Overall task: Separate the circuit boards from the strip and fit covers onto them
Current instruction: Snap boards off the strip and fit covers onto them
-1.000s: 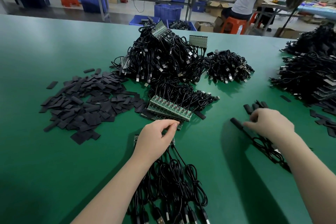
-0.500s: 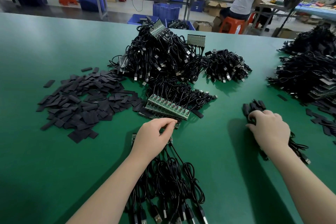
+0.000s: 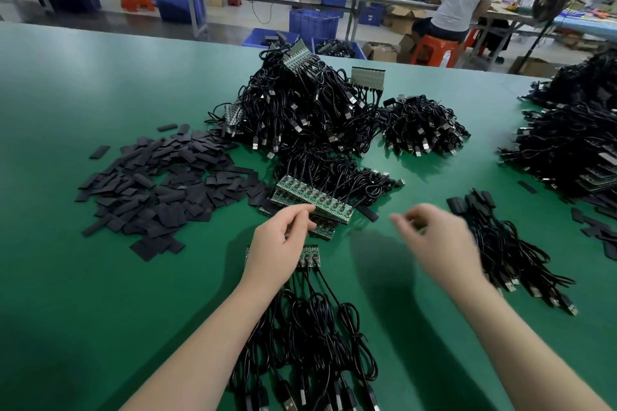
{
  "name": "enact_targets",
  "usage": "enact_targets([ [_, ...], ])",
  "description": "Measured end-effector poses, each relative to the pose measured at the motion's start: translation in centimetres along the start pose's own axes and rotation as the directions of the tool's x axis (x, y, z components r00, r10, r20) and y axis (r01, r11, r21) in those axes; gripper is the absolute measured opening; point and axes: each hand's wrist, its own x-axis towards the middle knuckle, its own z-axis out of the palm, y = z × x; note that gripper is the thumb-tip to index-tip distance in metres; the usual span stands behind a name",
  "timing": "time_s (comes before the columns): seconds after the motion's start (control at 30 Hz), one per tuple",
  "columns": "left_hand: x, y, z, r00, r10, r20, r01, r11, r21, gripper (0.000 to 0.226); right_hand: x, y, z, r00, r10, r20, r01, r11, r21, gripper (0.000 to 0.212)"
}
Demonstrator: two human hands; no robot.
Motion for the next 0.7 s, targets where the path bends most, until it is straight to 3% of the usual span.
enact_targets([
  [0.07, 0.1, -0.1, 0.0, 0.999, -0.020, -0.038, 0.020, 1.000, -0.004, 0.024, -1.9, -3.1, 1.5, 0.963, -0.018, 0.268, -0.019, 0.991, 0.134, 0.022],
  [0.13, 0.1, -0.2, -0.2, 0.998, -0.021, -0.060, 0.021, 1.000, -0.005, 0.027, -3.3, -5.2, 3.4, 0.909, -0.056, 0.414, 0.003, 0.992, 0.129, 0.029],
  [0.2, 0.2, -0.3, -0.2, 0.997, -0.023, -0.070, 0.022, 1.000, -0.014, 0.028, -4.0, -6.6, 5.0, 0.914, -0.038, 0.403, 0.006, 0.997, 0.081, 0.031],
  [0.3, 0.3, -0.3, -0.2, 0.996, -0.022, -0.082, 0.021, 1.000, -0.008, 0.028, -4.3, -7.6, 6.3, 0.927, 0.066, 0.369, -0.117, 0.986, 0.119, 0.026],
  [0.37, 0.5, -0.3, -0.2, 0.996, -0.027, -0.081, 0.028, 1.000, 0.013, 0.027, -3.9, -8.0, 6.8, 0.894, 0.135, 0.428, -0.221, 0.962, 0.159, 0.022],
  [0.43, 0.4, -0.2, -0.2, 0.996, -0.018, -0.082, 0.020, 1.000, 0.019, 0.026, -3.4, -8.2, 7.0, 0.863, 0.186, 0.470, -0.332, 0.910, 0.249, 0.017],
  [0.57, 0.0, 0.4, -0.5, 0.992, 0.041, -0.115, -0.043, 0.999, -0.017, 0.025, -3.2, -8.6, 7.0, 0.872, 0.202, 0.446, -0.434, 0.742, 0.511, 0.018],
  [0.63, -0.2, 0.7, -0.8, 0.983, 0.141, -0.119, -0.123, 0.982, 0.142, 0.022, -3.3, -8.4, 6.7, 0.876, 0.188, 0.444, -0.437, 0.699, 0.566, 0.022],
  [0.7, -0.3, 0.8, -1.1, 0.970, 0.240, -0.041, -0.200, 0.881, 0.429, 0.028, -3.2, -8.0, 6.3, 0.873, 0.159, 0.461, -0.432, 0.693, 0.578, 0.029],
])
